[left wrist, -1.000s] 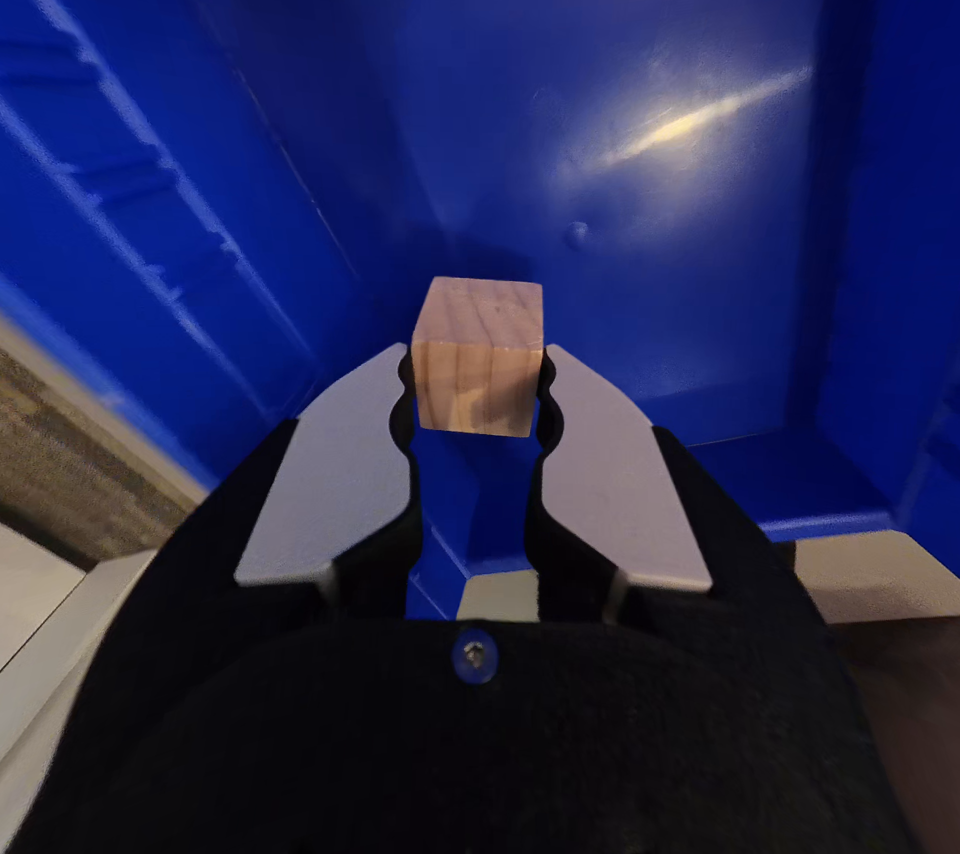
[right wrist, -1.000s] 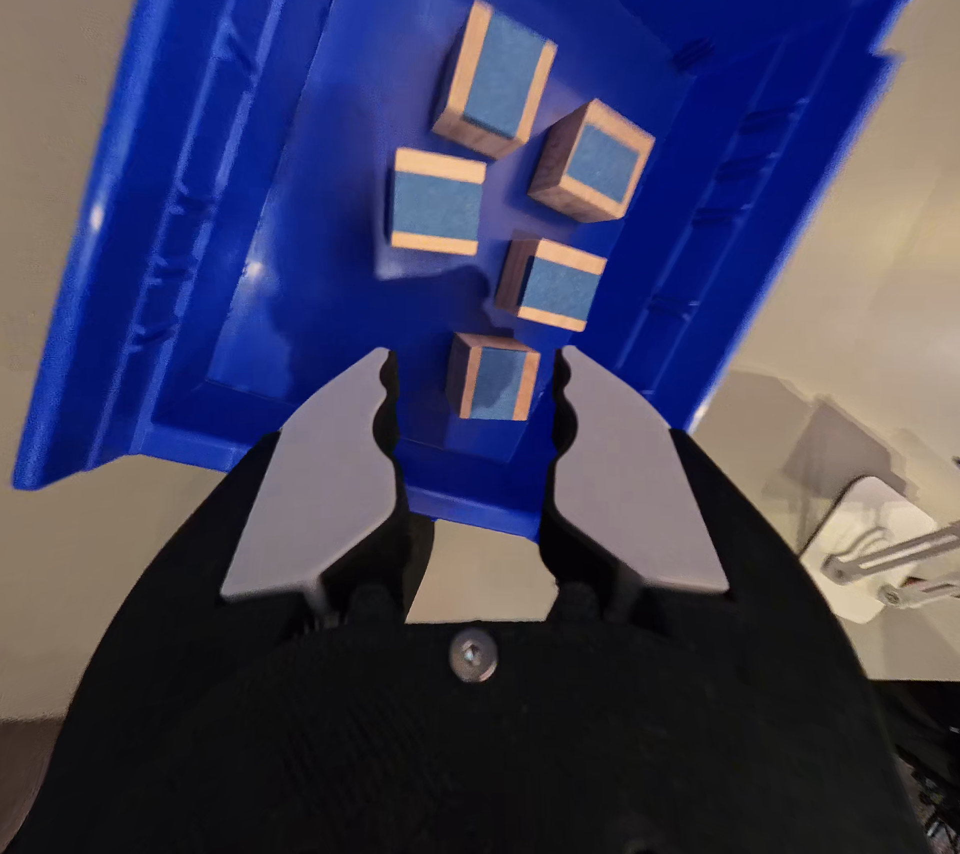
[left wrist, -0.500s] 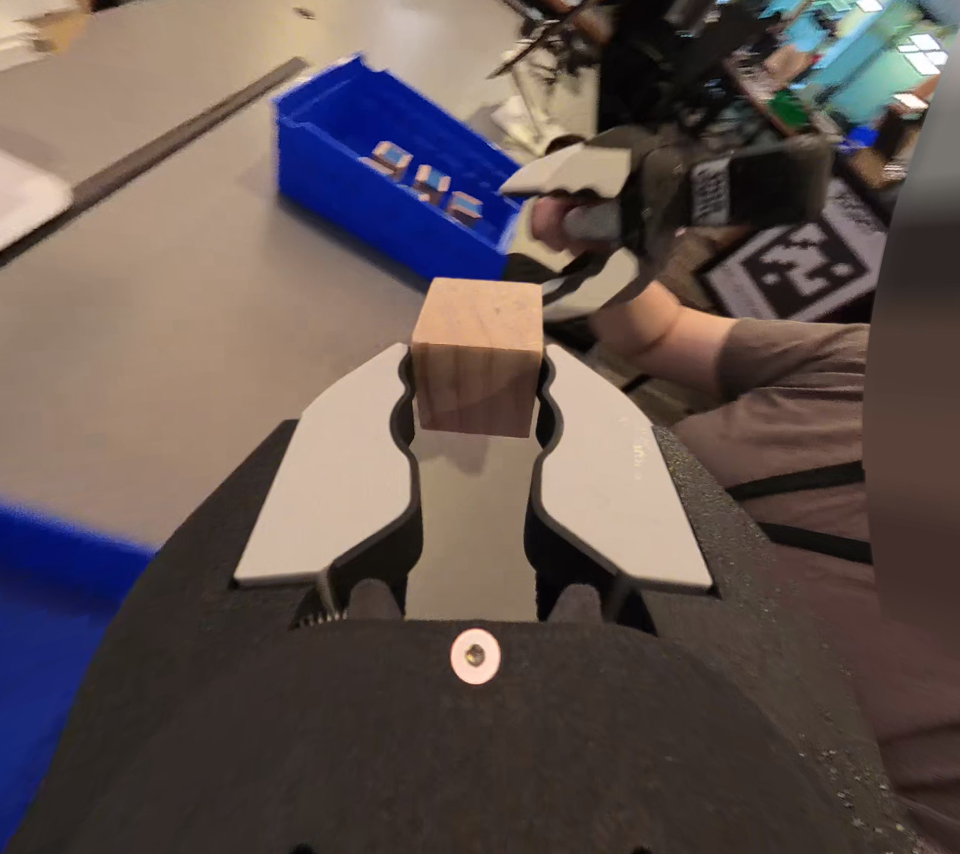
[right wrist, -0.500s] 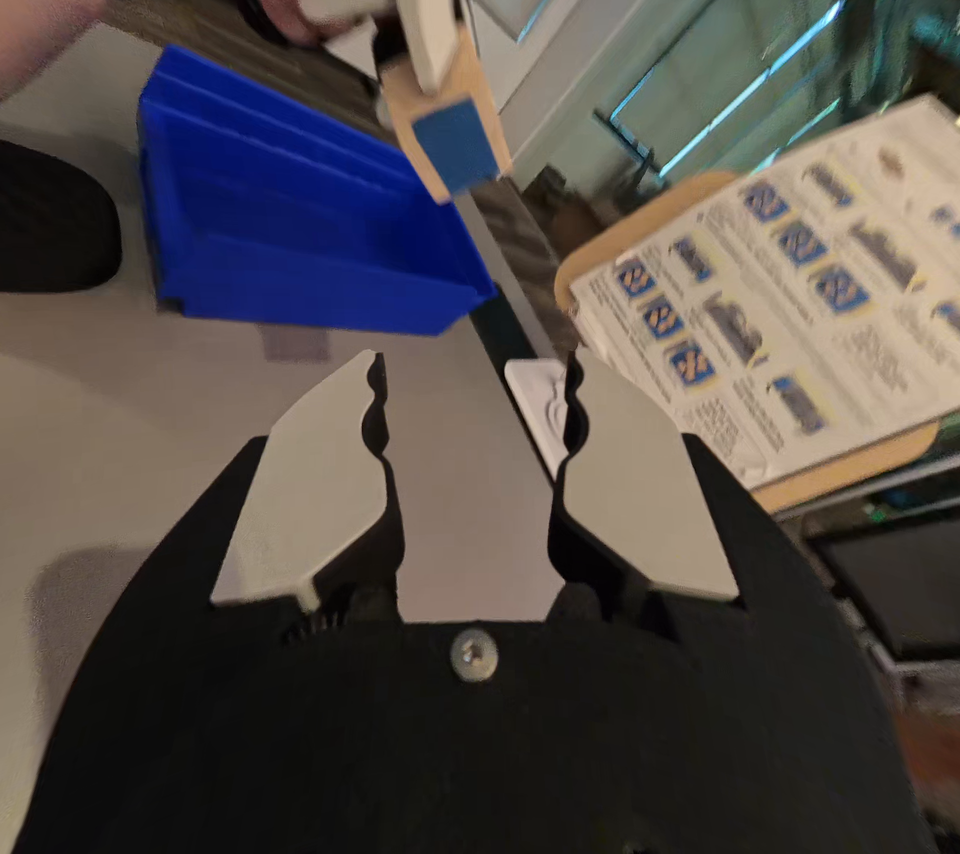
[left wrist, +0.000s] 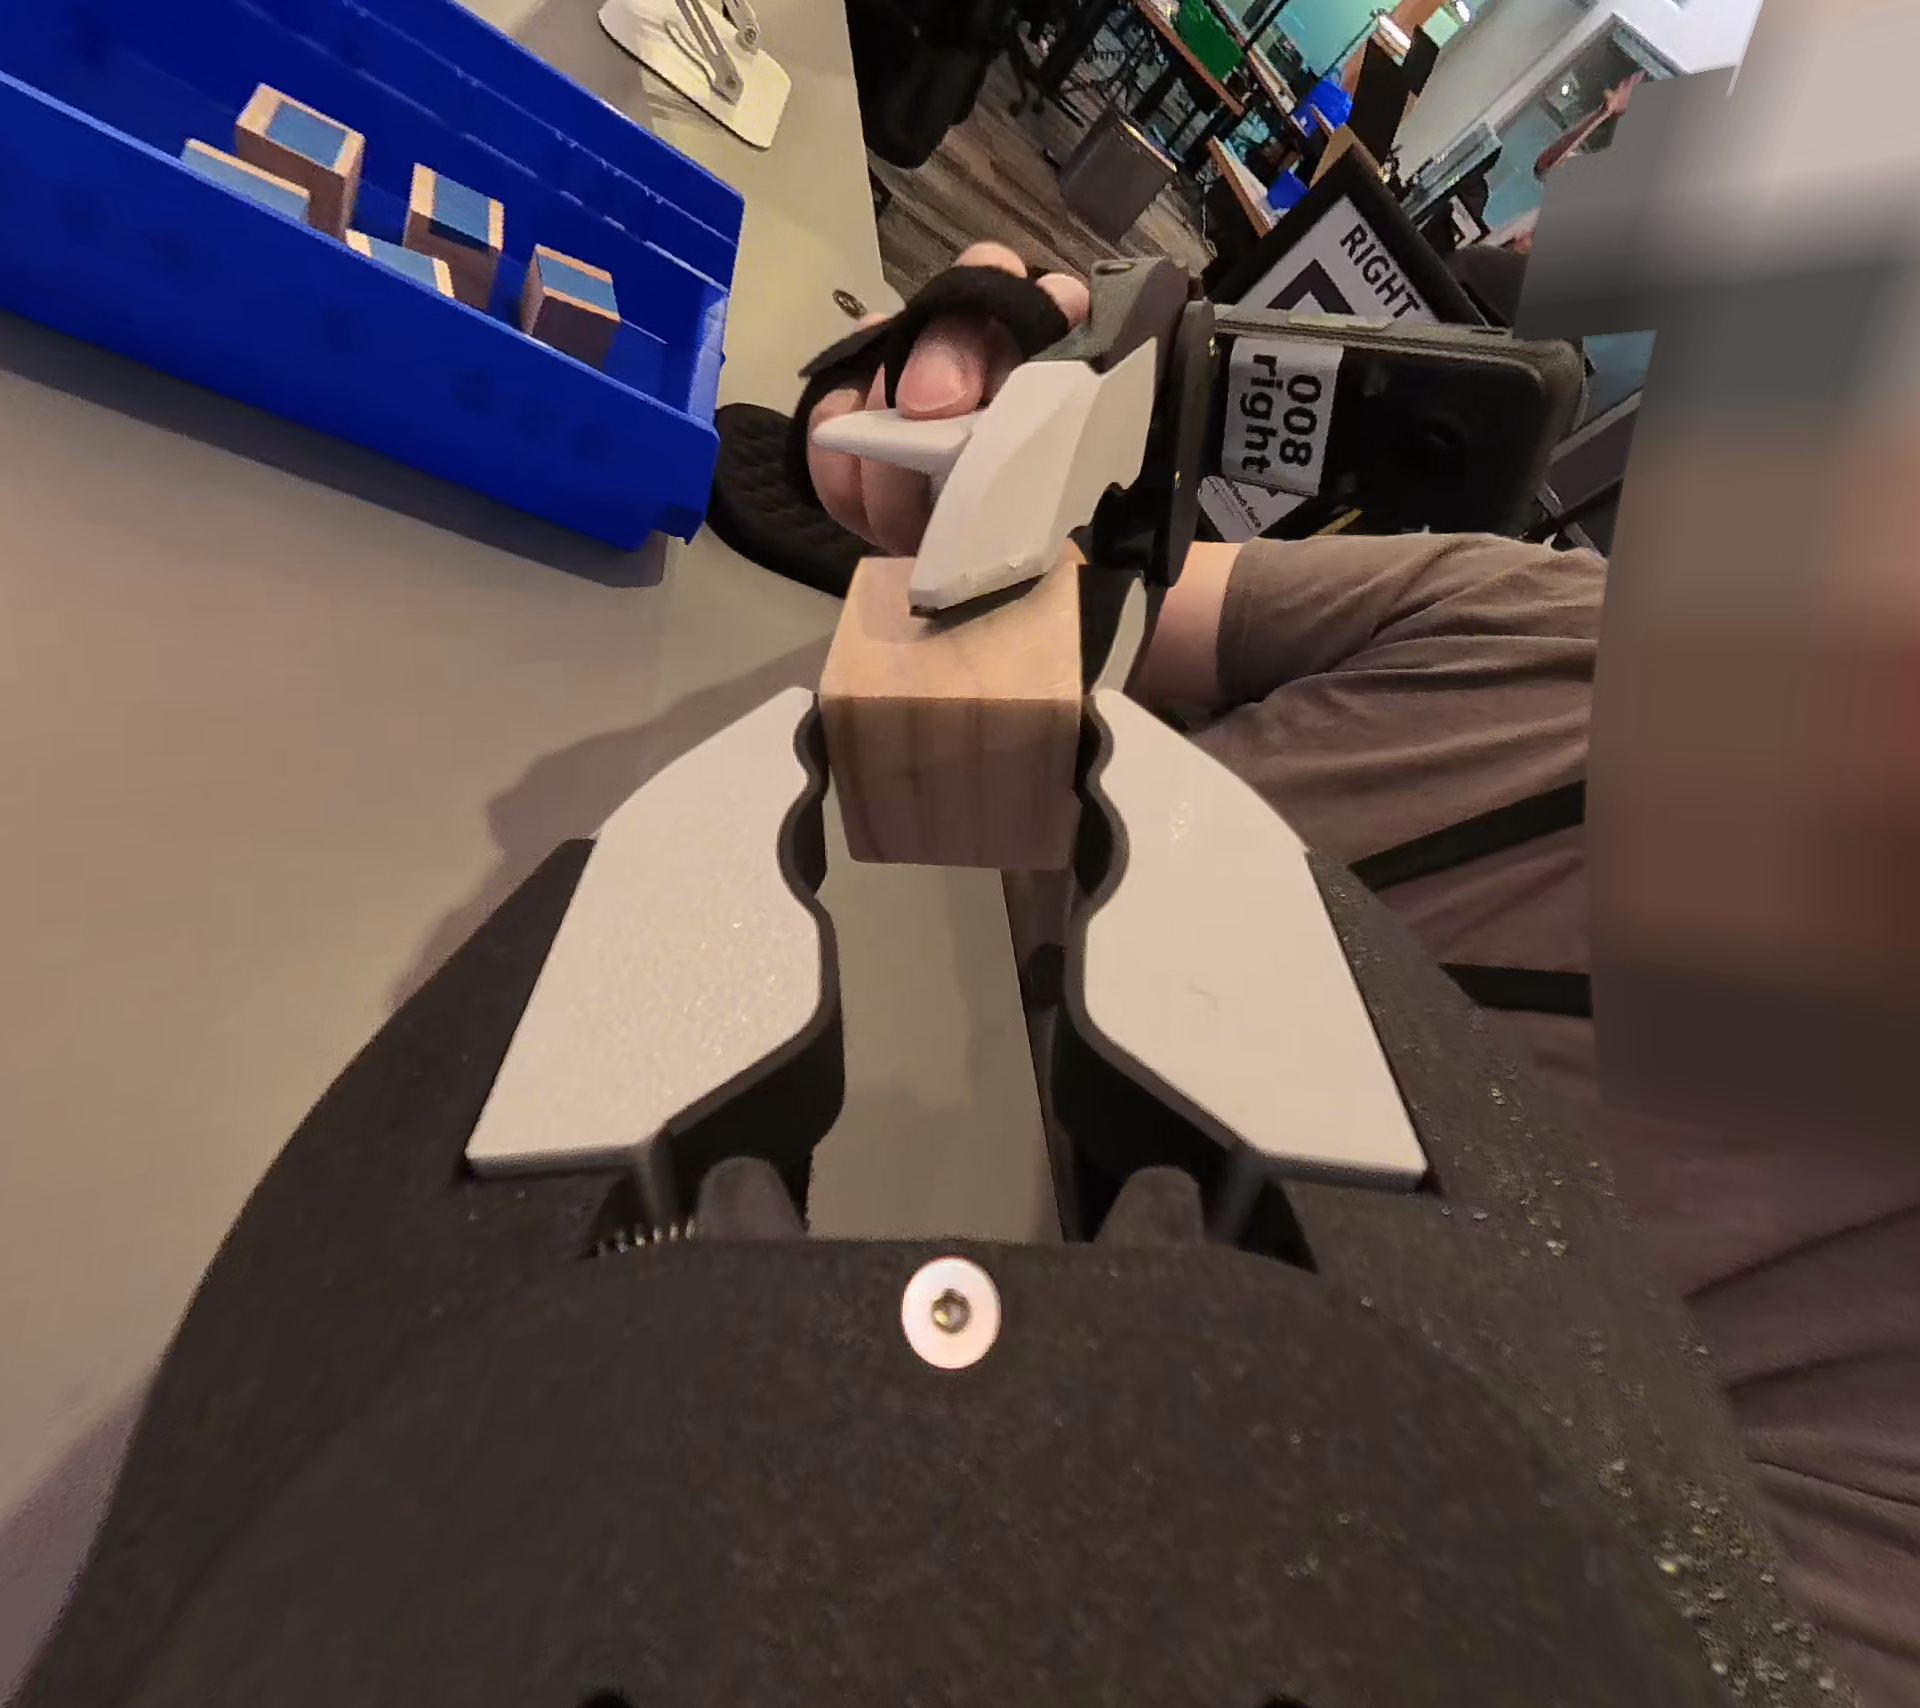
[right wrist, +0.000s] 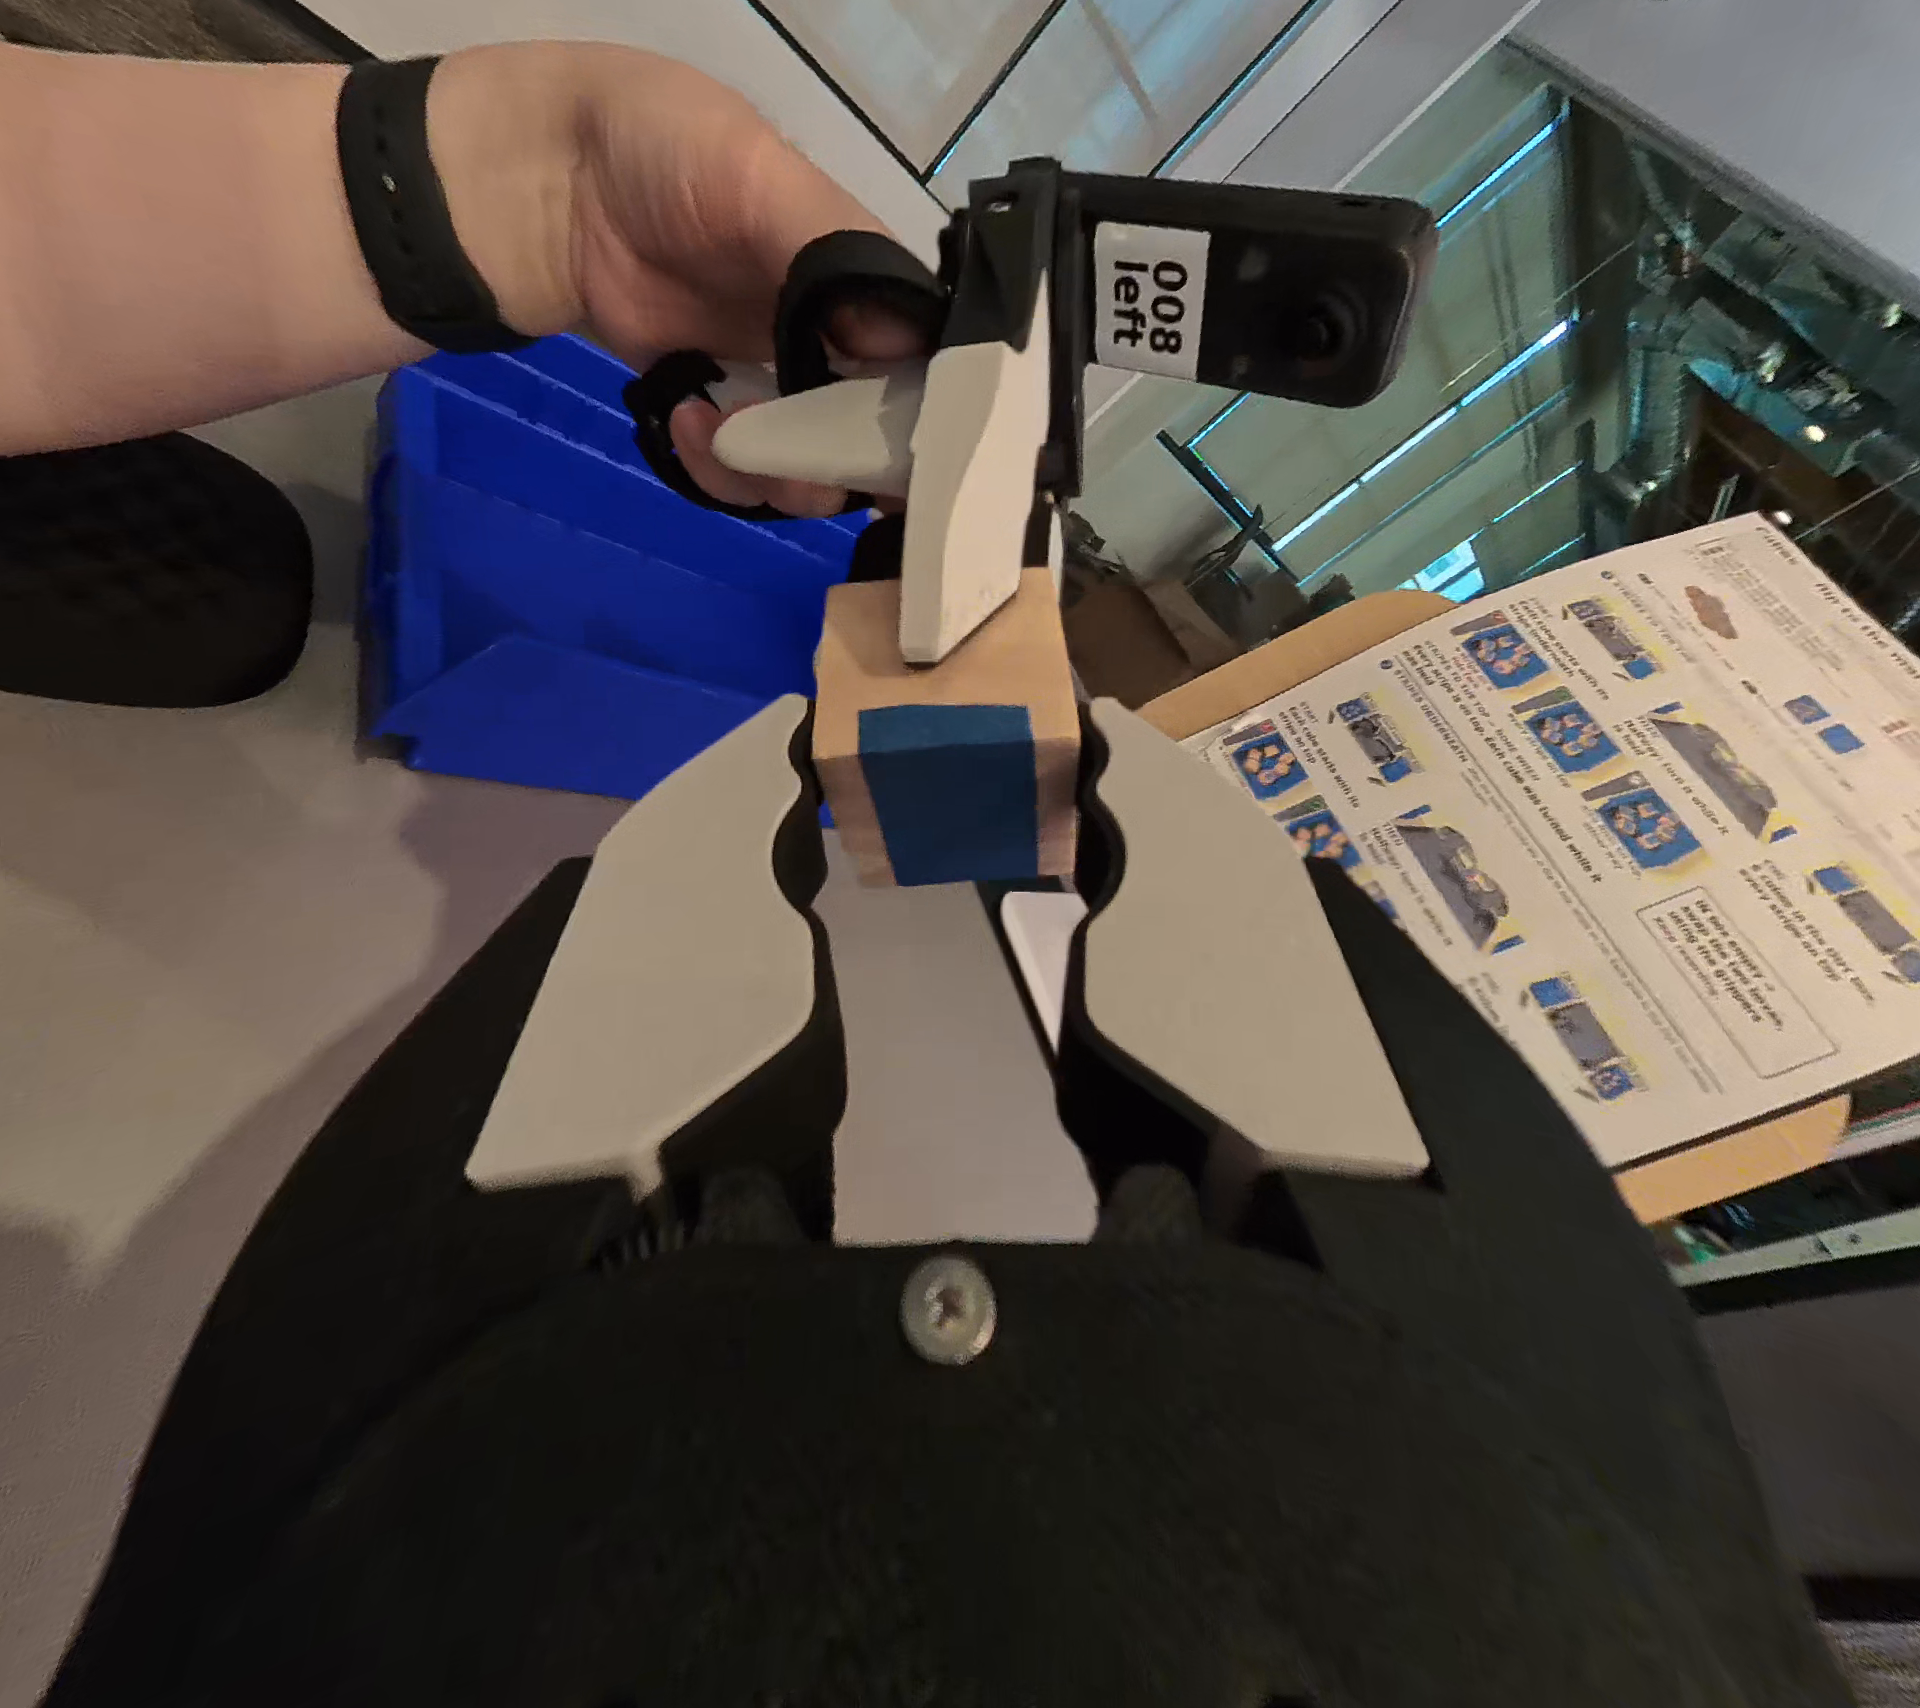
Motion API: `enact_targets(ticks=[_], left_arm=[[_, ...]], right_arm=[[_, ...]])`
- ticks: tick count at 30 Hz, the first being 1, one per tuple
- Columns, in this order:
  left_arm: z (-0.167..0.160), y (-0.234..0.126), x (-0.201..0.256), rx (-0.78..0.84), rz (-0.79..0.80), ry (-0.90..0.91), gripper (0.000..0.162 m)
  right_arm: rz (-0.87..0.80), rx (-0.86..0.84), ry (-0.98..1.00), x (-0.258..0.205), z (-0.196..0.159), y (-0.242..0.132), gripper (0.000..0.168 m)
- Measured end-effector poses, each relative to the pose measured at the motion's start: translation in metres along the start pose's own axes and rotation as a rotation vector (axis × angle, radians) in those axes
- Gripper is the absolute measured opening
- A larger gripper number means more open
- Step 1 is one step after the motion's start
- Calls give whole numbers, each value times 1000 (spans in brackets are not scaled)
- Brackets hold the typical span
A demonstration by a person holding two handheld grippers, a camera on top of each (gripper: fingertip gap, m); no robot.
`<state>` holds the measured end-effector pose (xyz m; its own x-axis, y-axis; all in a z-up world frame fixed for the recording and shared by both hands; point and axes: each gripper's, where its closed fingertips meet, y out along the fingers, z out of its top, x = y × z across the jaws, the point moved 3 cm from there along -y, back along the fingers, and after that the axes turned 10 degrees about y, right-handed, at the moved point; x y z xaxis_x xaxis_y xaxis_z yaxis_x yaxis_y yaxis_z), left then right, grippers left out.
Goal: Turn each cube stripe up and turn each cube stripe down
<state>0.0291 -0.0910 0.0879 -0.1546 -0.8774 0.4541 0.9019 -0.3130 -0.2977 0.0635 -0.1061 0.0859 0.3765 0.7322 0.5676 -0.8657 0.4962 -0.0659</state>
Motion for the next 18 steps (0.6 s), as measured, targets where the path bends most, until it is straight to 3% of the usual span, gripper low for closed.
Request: enact_targets(ticks=[4,7,9,12,15,18], left_arm=[[4,0,4,-1,26,98,47],[6,-15,-1,-12,183,178,47],[12,-32,-6,6,337,260,46],[28,-60,-4,94,535,404,45],[36,-76,6,218,632,490,44],[38,-84,7,284,717,544,38]], right_arm=[[15,-1,86,4,0,-16,46],[-62,-119,143,34,-16,-45,46],[-151,-304,237,69,-42,-77,46],[-213,-649,551,108,-100,-137,46],[-236,-931,847,117,-158,-187,46],[-177,-1174,983,99,-209,-209,46]])
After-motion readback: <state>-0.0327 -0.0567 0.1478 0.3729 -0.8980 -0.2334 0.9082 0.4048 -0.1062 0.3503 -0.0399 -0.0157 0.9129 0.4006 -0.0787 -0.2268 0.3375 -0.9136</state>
